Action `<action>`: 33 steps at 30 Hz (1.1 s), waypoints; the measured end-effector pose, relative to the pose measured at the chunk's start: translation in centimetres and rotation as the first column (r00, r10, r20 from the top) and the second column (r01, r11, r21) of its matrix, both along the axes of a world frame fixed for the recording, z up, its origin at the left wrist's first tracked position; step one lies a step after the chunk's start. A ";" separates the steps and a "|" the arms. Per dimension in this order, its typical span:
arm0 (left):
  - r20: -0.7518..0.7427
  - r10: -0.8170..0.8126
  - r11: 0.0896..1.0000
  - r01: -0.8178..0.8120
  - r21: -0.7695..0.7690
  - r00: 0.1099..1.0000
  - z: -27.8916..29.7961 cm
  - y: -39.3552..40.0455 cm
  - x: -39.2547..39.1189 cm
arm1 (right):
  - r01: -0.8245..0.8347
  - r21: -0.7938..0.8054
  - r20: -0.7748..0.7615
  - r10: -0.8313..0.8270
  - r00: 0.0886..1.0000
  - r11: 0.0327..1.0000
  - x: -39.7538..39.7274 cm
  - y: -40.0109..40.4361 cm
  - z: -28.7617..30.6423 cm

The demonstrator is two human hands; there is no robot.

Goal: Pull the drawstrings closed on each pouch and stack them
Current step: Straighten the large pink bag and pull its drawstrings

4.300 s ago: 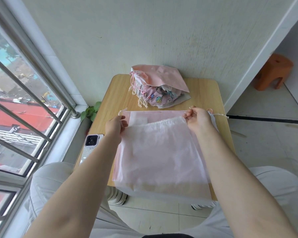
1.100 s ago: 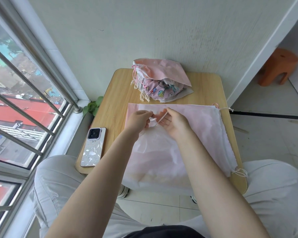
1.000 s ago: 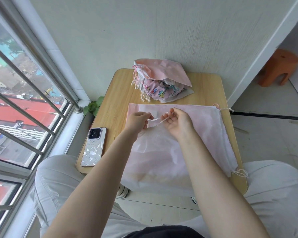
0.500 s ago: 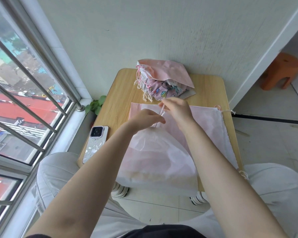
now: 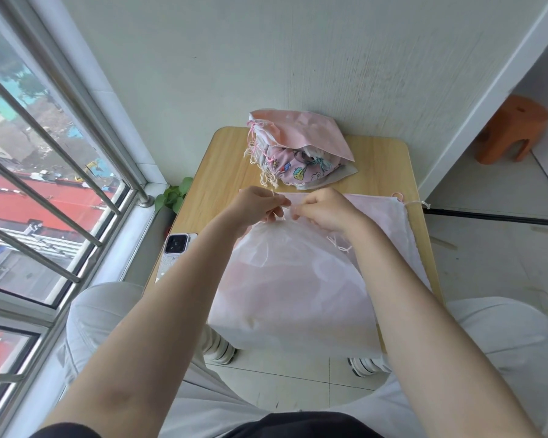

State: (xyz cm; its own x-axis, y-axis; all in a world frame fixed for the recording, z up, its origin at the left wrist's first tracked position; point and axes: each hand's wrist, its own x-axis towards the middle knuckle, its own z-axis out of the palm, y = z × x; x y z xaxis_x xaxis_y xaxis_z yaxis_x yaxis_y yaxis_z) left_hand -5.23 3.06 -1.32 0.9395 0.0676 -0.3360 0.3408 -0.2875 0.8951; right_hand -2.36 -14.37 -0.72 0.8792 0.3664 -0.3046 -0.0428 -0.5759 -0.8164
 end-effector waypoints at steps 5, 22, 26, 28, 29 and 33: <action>0.002 0.048 0.999 -0.048 -0.016 0.999 -0.2 0.0 -0.1 | -0.112 0.044 -0.021 0.113 0.993 0.993 -0.6 0.4 0.8; 0.011 -0.232 0.889 0.208 0.407 0.973 1.5 0.9 0.2 | -0.125 -0.126 0.021 0.129 0.991 0.984 0.3 1.1 -0.1; 0.039 -0.237 0.904 0.205 0.375 0.971 1.4 1.2 0.1 | -0.089 0.053 -0.053 0.092 0.994 0.995 -0.2 1.7 -1.7; 0.053 -0.233 0.916 0.201 0.348 0.971 1.2 1.4 0.0 | -0.047 0.089 -0.051 0.052 0.997 0.995 -0.1 1.8 -2.2; 0.056 -0.230 0.908 0.194 0.371 0.971 1.1 1.6 0.1 | -0.032 0.110 -0.063 0.039 0.997 0.993 -0.1 1.8 -2.2; 0.076 -0.183 0.870 0.126 0.477 0.980 0.8 1.5 0.2 | -0.012 0.199 -0.104 0.034 0.994 0.980 -0.3 1.8 -2.3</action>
